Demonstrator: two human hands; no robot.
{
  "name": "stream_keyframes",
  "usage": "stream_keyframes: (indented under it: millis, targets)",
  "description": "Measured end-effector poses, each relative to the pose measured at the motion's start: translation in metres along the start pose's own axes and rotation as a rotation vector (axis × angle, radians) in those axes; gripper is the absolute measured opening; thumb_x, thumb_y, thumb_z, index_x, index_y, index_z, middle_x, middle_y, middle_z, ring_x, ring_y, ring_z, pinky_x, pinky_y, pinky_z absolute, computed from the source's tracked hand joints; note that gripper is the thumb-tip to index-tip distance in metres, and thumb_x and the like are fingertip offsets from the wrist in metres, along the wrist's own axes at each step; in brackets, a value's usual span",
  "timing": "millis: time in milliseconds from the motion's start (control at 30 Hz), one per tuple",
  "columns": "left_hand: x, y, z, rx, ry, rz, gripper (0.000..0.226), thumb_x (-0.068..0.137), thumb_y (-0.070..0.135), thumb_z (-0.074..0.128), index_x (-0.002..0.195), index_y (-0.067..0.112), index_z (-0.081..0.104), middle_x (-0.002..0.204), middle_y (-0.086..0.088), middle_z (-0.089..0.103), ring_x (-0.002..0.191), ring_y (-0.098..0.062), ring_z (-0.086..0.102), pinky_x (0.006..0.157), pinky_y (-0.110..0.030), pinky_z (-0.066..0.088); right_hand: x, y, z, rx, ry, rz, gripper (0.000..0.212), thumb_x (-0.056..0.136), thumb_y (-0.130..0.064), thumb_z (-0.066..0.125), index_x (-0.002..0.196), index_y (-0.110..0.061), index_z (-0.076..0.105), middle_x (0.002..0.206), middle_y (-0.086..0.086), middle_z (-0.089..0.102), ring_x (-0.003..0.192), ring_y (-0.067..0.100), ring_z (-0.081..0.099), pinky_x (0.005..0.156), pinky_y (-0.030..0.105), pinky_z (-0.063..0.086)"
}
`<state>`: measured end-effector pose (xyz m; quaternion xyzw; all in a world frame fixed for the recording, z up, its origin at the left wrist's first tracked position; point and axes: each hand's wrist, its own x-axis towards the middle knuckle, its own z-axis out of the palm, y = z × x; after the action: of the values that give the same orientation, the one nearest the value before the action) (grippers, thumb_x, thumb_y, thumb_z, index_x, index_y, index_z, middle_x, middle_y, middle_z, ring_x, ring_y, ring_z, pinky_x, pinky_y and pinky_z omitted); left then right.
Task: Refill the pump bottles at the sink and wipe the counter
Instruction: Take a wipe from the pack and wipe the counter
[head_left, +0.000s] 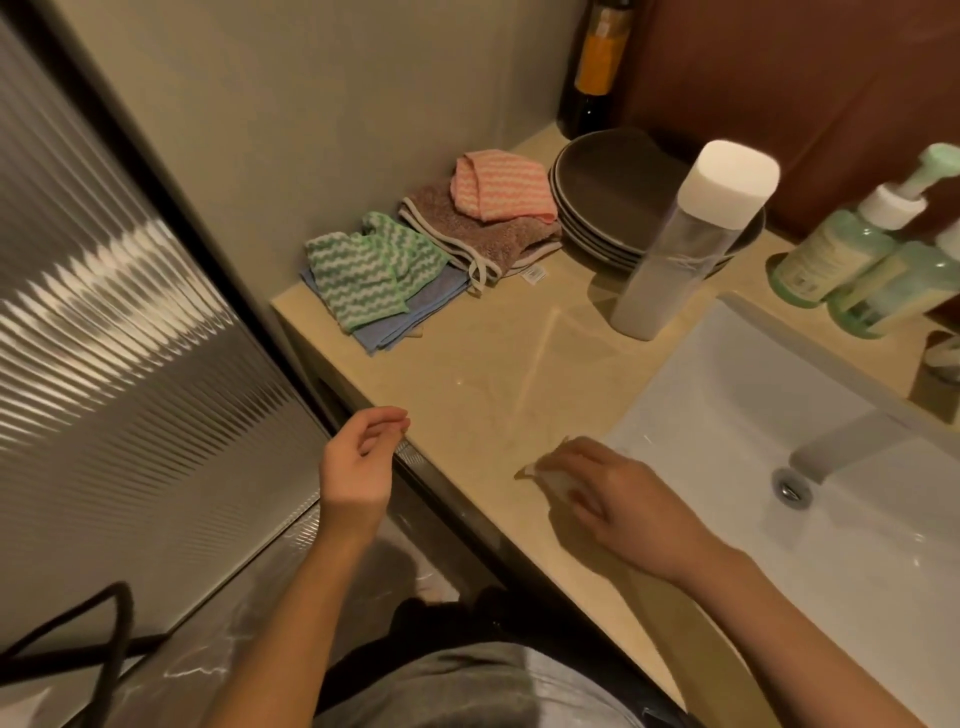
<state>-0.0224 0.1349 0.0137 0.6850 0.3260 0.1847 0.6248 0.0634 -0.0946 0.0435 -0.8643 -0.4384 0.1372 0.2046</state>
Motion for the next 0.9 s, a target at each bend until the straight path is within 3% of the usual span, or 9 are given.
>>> stream_keyframes:
  millis: [100,233,333,467,633,767,900]
  targets:
    - [-0.001,0.000,-0.002,0.002,0.004,-0.004,0.017,0.091,-0.004,0.048,0.099,0.003,0.062,0.089,-0.004,0.064,0.076,0.006,0.060,0.078,-0.011,0.048,0.005,0.017,-0.005,-0.103,0.058,0.098,0.043,0.087,-0.013,0.057,0.129,-0.021,0.056,0.123,0.002,0.056,0.097,0.025,0.061,0.080,0.035,0.050]
    - [-0.003,0.000,-0.003,-0.007,0.012,-0.013,0.018,0.091,-0.004,0.048,0.100,0.002,0.062,0.089,-0.003,0.064,0.072,0.010,0.059,0.078,-0.010,0.047,0.002,0.035,0.004,-0.239,0.182,0.120,0.030,0.081,-0.012,0.069,0.110,-0.017,0.068,0.106,0.005,0.067,0.094,0.034,0.057,0.076,0.039,0.044]
    - [-0.004,0.000,-0.002,-0.014,0.017,-0.024,0.018,0.091,-0.004,0.048,0.101,0.001,0.061,0.089,-0.003,0.064,0.075,0.005,0.060,0.078,-0.010,0.047,-0.005,0.045,0.012,-0.194,0.252,0.200,0.033,0.083,-0.015,0.069,0.116,-0.019,0.066,0.112,0.001,0.066,0.110,0.035,0.052,0.087,0.043,0.040]
    - [-0.005,-0.001,0.000,-0.024,0.007,-0.044,0.019,0.091,-0.005,0.047,0.103,-0.001,0.061,0.090,-0.005,0.064,0.082,-0.005,0.058,0.079,-0.011,0.047,-0.008,0.053,0.017,-0.052,0.235,0.220,0.032,0.089,-0.014,0.063,0.120,-0.019,0.064,0.118,-0.001,0.064,0.108,0.026,0.054,0.089,0.025,0.034]
    - [-0.005,-0.003,0.005,-0.031,-0.015,-0.049,0.019,0.092,-0.006,0.046,0.102,0.000,0.061,0.090,-0.006,0.063,0.082,-0.007,0.058,0.078,-0.010,0.048,-0.008,0.030,0.028,-0.002,0.333,0.199,0.021,0.087,-0.022,0.060,0.104,-0.016,0.072,0.098,-0.002,0.071,0.085,0.021,0.061,0.074,0.017,0.038]
    - [-0.005,-0.004,0.005,-0.035,-0.024,-0.047,0.019,0.092,-0.006,0.046,0.099,0.002,0.061,0.089,-0.006,0.064,0.084,-0.008,0.059,0.079,-0.012,0.048,-0.014,0.005,0.046,0.057,0.296,0.047,0.015,0.087,-0.018,0.066,0.101,-0.020,0.073,0.098,-0.007,0.072,0.086,0.016,0.063,0.080,0.019,0.042]
    - [-0.005,-0.004,0.004,-0.030,-0.029,-0.047,0.018,0.091,-0.005,0.047,0.098,0.004,0.062,0.090,-0.007,0.064,0.083,-0.007,0.060,0.080,-0.013,0.049,-0.022,-0.013,0.056,-0.077,0.099,-0.212,0.030,0.088,-0.026,0.050,0.113,-0.024,0.066,0.114,-0.010,0.066,0.101,0.012,0.056,0.090,0.022,0.043]
